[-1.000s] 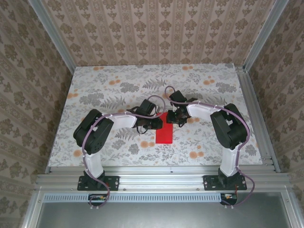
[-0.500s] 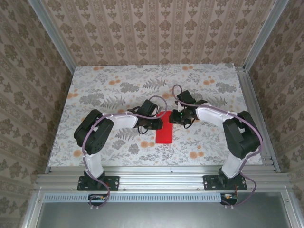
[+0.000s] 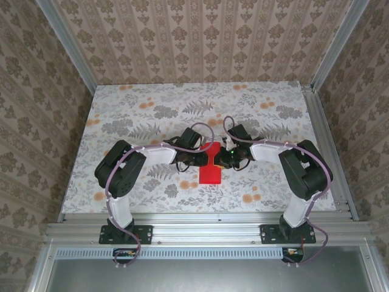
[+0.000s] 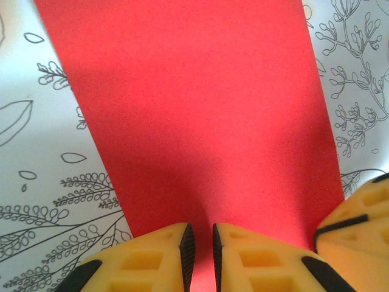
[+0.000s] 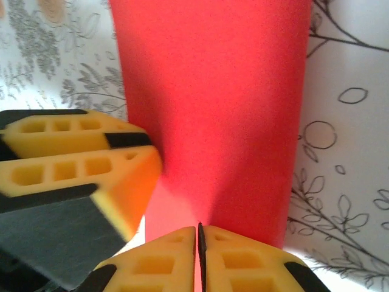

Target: Fold a paper plane with a square sheet of paper (pick it up from the middle)

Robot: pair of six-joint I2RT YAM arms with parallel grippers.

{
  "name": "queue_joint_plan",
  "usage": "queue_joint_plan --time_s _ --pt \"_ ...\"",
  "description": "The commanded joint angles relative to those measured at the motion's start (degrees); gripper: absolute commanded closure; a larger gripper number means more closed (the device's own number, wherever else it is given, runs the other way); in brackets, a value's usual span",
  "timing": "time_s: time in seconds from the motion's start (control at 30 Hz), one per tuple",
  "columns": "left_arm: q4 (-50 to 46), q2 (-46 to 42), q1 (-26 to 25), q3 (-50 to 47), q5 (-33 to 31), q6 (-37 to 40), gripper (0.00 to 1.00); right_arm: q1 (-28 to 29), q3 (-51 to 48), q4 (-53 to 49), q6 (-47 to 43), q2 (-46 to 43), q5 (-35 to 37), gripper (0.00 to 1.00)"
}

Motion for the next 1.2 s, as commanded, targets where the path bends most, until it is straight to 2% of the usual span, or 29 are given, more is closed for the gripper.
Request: queue_joint_plan --time_s 0.0,0.27,0.63,0.87,1.17 --pt "-7.4 3.7 0.1 -1.0 -3.6 1.7 0.80 -0.5 0.4 -2.2 -2.6 2.2 1.4 0.86" --pt "-8.4 4.4 0.1 -0.2 -3.9 2.1 0.80 -1.4 -0.8 -3.1 -5.3 3.2 1.9 0.86" --pt "-8.8 5.0 0.0 0.4 -3.9 2.2 0.80 -1.5 -4.7 -6.1 -7.8 -1.4 1.5 0.84" --pt "-8.3 5.6 0.0 0.9 -3.2 2.2 0.80 -0.8 -4.2 -3.6 -4.2 -5.5 -3.7 0.83" --pt "-8.2 5.8 -0.1 0.8 -2.8 2.5 0.80 1.1 -2.2 -3.3 -4.8 -1.3 -3.6 0.83"
